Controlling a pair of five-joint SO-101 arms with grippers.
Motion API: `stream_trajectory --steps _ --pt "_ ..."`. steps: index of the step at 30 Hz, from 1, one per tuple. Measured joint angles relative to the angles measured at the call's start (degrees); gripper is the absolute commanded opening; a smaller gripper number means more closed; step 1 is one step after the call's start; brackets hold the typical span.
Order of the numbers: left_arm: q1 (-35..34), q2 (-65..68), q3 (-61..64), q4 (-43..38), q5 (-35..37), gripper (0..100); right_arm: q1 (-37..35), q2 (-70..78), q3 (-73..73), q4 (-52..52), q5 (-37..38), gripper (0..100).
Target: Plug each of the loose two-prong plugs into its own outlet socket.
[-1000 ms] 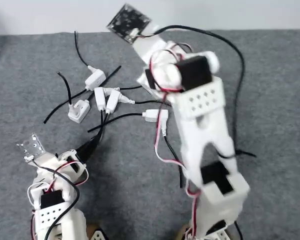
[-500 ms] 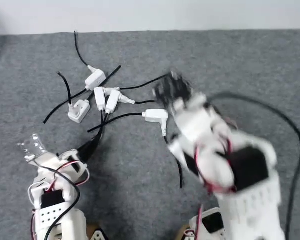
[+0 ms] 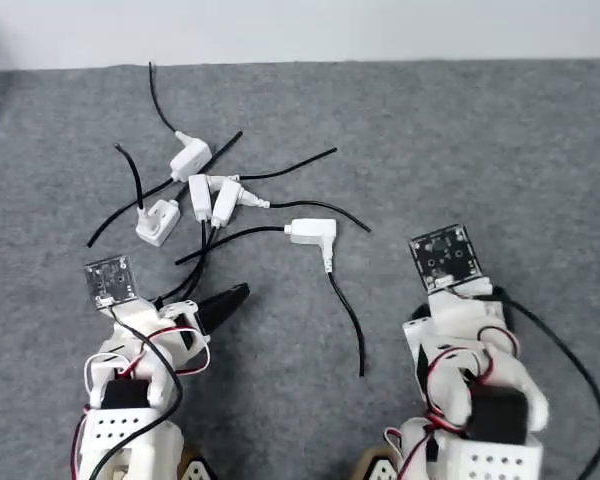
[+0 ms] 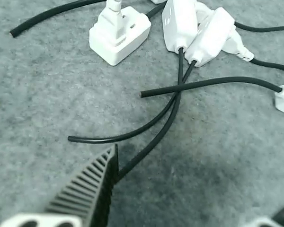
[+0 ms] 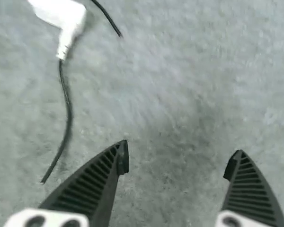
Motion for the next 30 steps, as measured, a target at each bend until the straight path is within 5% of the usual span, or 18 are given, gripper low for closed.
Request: stream_trajectory --steps 11,16,21,30 --pt "0.3 0.0 0.0 0.0 0.3 53 0.8 -6.0 18.9 -14.2 -0.1 32.1" --pt "-1.9 0.0 0.0 0.0 6.7 53 0.8 -11.4 34.5 -21.4 -0.1 32.1" --pt "-2.2 0.0 0.0 0.0 7.3 53 1.1 -19.0 35.0 -15.2 -0.2 32.2" --pt "0.1 0.0 -0.8 4.0 -4.6 53 1.2 -22.7 34.9 -4.7 -0.2 32.2"
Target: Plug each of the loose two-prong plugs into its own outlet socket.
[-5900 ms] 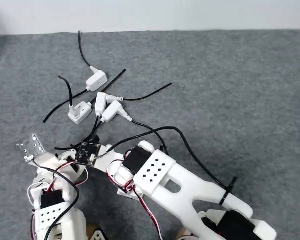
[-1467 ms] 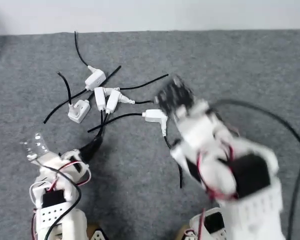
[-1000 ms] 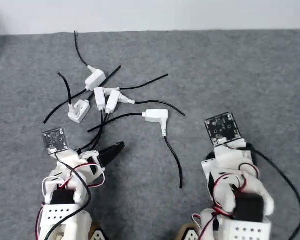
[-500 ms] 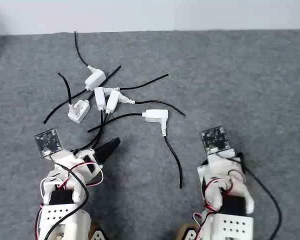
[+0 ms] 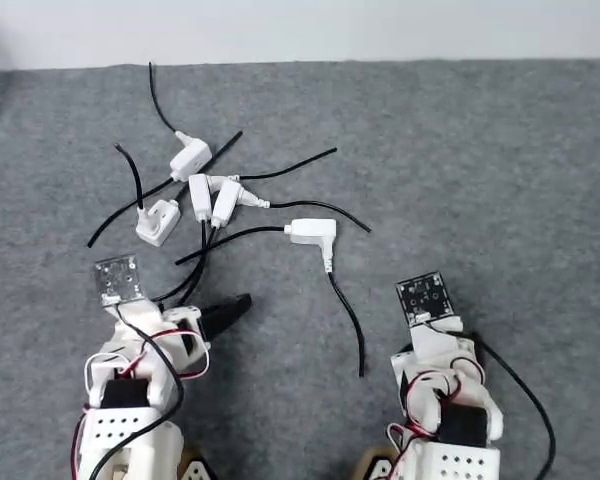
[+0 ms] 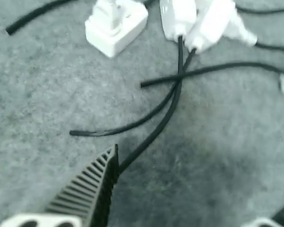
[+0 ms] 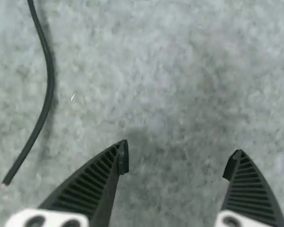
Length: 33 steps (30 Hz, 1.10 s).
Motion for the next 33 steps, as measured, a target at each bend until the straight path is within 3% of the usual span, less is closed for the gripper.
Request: stream_trajectory --steps 10,17,22,33 --pt "0.5 0.0 -3.7 16.0 -5.0 53 0.9 0.0 0.0 0.7 0.0 32.2" --pt "1.1 0.0 -3.7 17.1 -5.0 53 0.9 0.0 0.0 0.8 0.1 32.2" --pt "1.3 0.0 -3.7 22.2 -5.0 53 0.9 0.0 0.0 0.8 0.1 32.2" --pt "0.5 0.0 -3.7 22.8 -5.0 53 0.9 0.0 0.0 0.8 0.1 32.2"
